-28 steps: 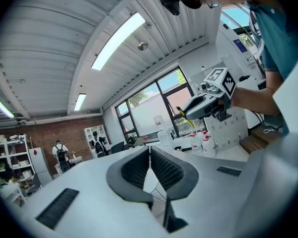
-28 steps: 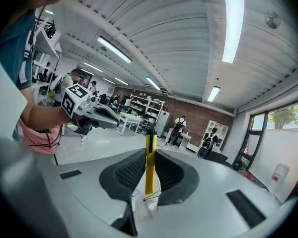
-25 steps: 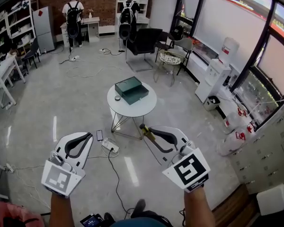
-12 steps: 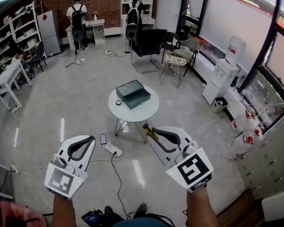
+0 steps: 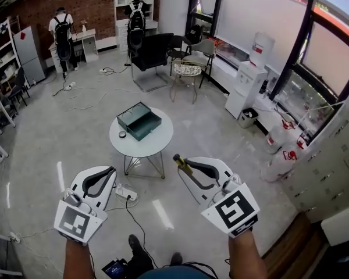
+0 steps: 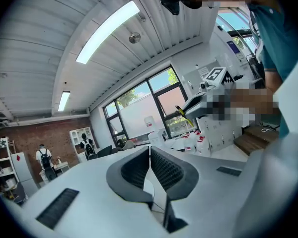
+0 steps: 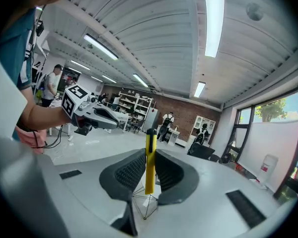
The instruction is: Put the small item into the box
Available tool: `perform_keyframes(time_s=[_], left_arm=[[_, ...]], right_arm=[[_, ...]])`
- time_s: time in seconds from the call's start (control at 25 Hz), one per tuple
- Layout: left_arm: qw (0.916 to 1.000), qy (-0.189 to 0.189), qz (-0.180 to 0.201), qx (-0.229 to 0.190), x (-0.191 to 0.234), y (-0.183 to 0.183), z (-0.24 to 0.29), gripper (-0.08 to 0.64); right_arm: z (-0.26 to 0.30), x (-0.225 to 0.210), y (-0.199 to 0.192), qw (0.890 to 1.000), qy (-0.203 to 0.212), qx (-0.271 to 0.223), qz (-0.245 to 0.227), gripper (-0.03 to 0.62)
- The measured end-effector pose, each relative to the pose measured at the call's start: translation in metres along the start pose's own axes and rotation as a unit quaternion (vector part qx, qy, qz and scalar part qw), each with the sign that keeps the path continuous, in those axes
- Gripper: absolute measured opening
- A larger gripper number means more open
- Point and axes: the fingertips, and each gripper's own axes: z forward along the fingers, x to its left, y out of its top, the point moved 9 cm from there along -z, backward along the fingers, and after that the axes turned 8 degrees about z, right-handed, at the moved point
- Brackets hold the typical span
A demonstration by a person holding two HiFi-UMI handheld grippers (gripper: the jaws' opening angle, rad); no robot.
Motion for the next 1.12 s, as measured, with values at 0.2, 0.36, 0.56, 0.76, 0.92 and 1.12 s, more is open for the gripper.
perform_keyframes(time_s=[0.2, 0.36, 0.56, 0.76, 0.92, 1.12], left_arm=[[0.9989, -0.035, 0.006, -0.031, 0.046, -0.009, 0.028, 0.028], [0.9974, -0.056, 0.006, -0.045, 0.080, -0.025, 0.045, 0.028], [0.9956, -0.076, 0.005, -0.054, 0.119, -0.042, 0.066, 0.028], [0.9933, -0.096, 0.010, -0.064, 0.150, -0.059, 0.088, 0.028], [0.9922, -0.101, 0.008, -0.073, 0.181, -0.070, 0.097, 0.028], [0.9909, -0.107, 0.004, -0.081, 0.210, -0.084, 0.103, 0.028]], right_arm=[[0.025, -0.008, 0.013, 0.999, -0.043, 0.012, -0.004, 0.080], [0.053, -0.010, 0.022, 0.997, -0.070, 0.020, 0.006, 0.080], [0.082, -0.016, 0.028, 0.995, -0.093, 0.031, 0.011, 0.080], [0.112, -0.026, 0.034, 0.992, -0.118, 0.038, 0.025, 0.080], [0.138, -0.028, 0.043, 0.990, -0.131, 0.041, 0.022, 0.080], [0.167, -0.031, 0.054, 0.989, -0.140, 0.042, 0.014, 0.080]])
